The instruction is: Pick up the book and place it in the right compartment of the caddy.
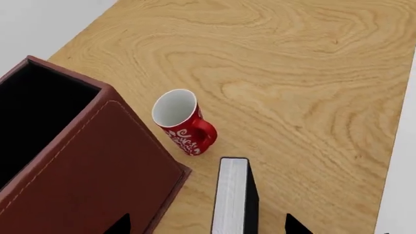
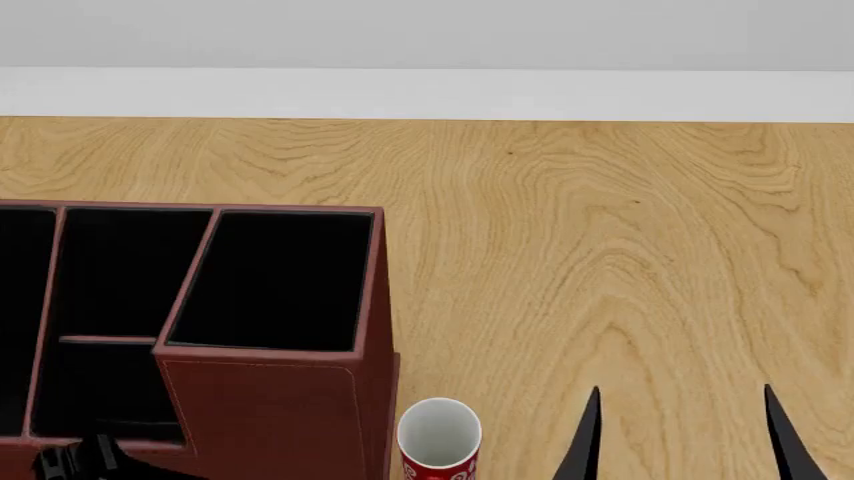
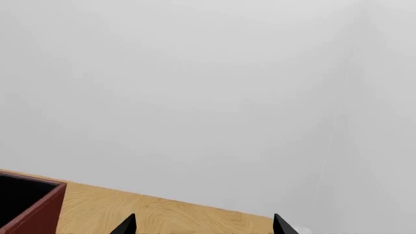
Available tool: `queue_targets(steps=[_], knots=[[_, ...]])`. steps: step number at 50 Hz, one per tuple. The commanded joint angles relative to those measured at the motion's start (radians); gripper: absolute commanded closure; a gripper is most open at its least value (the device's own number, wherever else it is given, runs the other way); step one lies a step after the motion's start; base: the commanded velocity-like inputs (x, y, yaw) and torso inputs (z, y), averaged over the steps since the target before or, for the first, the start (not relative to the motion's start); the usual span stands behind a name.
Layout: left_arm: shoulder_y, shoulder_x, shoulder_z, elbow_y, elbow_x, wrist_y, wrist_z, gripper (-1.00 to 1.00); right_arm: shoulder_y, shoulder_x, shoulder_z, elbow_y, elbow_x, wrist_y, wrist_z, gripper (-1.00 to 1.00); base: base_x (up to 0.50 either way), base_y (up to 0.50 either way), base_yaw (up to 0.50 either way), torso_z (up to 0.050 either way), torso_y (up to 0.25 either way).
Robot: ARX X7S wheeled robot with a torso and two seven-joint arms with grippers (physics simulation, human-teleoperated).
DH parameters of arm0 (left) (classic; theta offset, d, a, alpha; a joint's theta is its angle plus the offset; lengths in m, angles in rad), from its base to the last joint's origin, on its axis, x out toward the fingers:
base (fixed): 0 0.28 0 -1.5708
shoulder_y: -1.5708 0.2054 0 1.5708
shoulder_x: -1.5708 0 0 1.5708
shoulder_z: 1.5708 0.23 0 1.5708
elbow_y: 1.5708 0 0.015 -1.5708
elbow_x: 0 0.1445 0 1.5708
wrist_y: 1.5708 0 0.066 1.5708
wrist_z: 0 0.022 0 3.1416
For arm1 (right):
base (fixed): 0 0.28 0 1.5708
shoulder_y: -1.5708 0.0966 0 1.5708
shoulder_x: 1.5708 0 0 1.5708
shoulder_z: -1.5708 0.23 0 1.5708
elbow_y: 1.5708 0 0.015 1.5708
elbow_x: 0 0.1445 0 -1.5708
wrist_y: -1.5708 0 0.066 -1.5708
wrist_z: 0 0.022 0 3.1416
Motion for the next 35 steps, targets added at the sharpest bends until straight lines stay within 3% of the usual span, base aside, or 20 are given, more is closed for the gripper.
queue_targets(steps=[1, 35], knots=[[-0.009, 0.022, 0.007, 0.041, -0.043, -0.038, -0.019, -1.0, -0.014, 0.004, 0.004, 0.001, 0.007, -0.011, 0.001, -1.0, 0.0, 0.0, 0.0, 0.0, 0.0], [0.062, 0.054, 0.096, -0.162, 0.065, 0.081, 0.005, -1.0, -0.021, 0.008, -0.01, -0.025, 0.005, 0.013, 0.014, -1.0, 0.0, 0.0, 0.0, 0.0, 0.0]])
